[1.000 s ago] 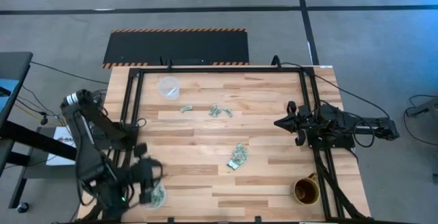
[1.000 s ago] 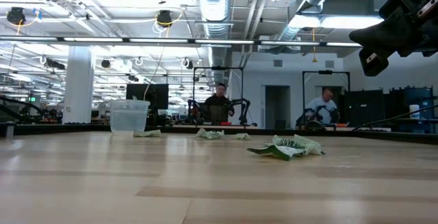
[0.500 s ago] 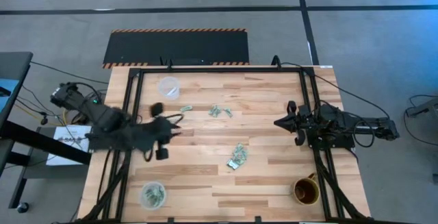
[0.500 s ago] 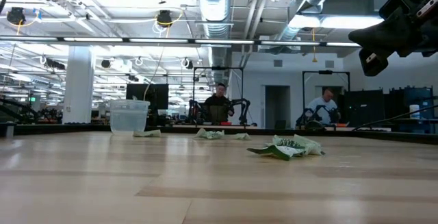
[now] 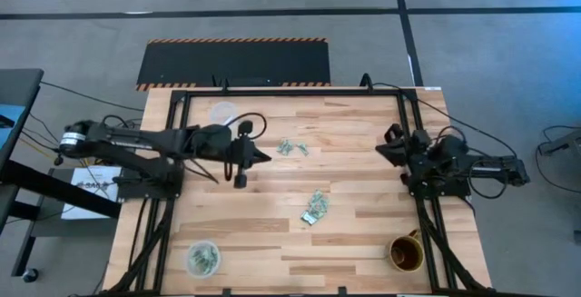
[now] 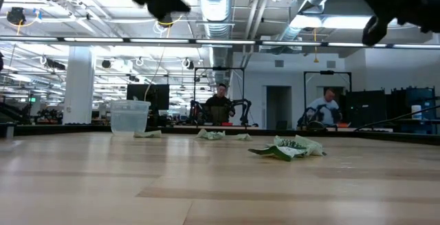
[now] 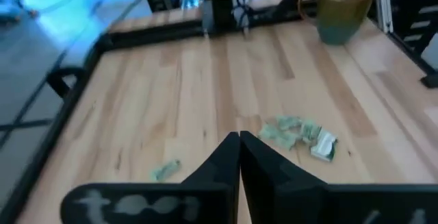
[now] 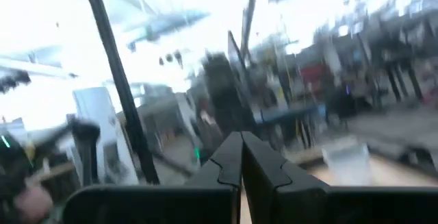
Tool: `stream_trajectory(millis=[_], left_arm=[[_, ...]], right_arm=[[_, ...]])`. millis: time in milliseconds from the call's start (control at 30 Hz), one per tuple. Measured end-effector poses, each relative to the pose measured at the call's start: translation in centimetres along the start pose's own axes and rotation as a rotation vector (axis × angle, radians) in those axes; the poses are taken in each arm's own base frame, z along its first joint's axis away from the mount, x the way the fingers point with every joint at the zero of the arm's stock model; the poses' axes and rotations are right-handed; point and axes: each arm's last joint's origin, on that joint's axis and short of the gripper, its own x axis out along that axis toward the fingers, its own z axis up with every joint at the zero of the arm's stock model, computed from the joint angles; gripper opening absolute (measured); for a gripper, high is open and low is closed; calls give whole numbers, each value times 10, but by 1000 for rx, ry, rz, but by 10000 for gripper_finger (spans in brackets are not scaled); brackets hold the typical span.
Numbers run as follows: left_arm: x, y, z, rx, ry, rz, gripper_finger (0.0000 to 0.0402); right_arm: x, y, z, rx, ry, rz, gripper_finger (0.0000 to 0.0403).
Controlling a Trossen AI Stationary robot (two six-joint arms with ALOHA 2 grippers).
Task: Pick and place Stevia / Truvia into bins
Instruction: Put the stevia packet into the top transparent container
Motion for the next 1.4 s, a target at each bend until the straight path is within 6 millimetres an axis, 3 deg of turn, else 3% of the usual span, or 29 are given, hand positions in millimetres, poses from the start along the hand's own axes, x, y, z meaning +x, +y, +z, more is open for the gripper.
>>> stream_trajectory(millis=[133,267,567,867,1067,1400], left_arm=[[4,14,-30,-42,56,29,1],[-6,18,-49,-66,75,36,0],[-63,14,-58,-137,-118,80,0],[-91,13,-66,-191,-207,206,0],[-94,15,-67,-200,-206,286,0],[-93,15,-72,-190,-149,310,0]], right_arm=[[0,1,9,-2,-108,-21,0],[0,-1,14,-6,-123,-84,0],[18,-9,30,8,8,-266,0],[64,-36,31,168,355,-471,0],[101,-60,21,223,573,-482,0],[148,-97,-4,217,751,-503,0]])
